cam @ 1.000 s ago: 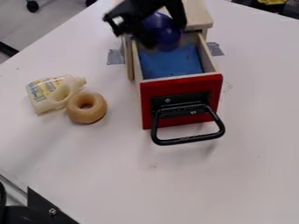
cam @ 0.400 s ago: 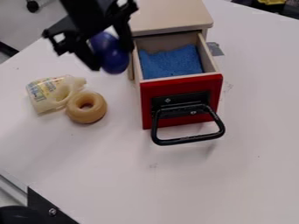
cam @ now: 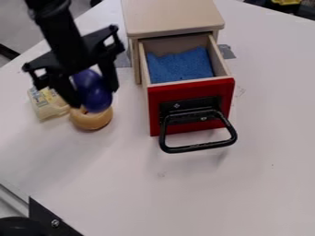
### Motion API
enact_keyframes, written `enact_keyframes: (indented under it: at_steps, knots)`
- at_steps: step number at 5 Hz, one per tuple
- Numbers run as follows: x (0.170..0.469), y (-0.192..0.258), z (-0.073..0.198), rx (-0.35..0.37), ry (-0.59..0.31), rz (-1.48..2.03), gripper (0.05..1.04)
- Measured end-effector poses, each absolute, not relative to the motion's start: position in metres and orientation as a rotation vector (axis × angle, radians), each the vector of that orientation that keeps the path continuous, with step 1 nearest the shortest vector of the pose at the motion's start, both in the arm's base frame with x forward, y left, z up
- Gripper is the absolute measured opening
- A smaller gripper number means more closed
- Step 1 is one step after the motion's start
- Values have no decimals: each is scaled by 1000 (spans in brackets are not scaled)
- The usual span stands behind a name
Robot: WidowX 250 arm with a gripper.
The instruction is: Take the eggplant out of the drawer and put it on the left side of the table
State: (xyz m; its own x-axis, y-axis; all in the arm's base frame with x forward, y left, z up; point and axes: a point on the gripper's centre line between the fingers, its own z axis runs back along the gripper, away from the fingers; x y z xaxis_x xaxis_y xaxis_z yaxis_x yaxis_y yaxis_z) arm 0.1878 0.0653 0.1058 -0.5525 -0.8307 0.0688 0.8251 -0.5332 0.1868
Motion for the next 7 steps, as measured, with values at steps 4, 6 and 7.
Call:
enact_keyframes:
  at_steps: [4, 6, 7]
  knots:
    - [152, 65, 34, -104, -189, -2127, 705]
    - [158, 67, 17, -96, -161, -2157, 781]
    - [156, 65, 16, -125, -163, -2138, 1001]
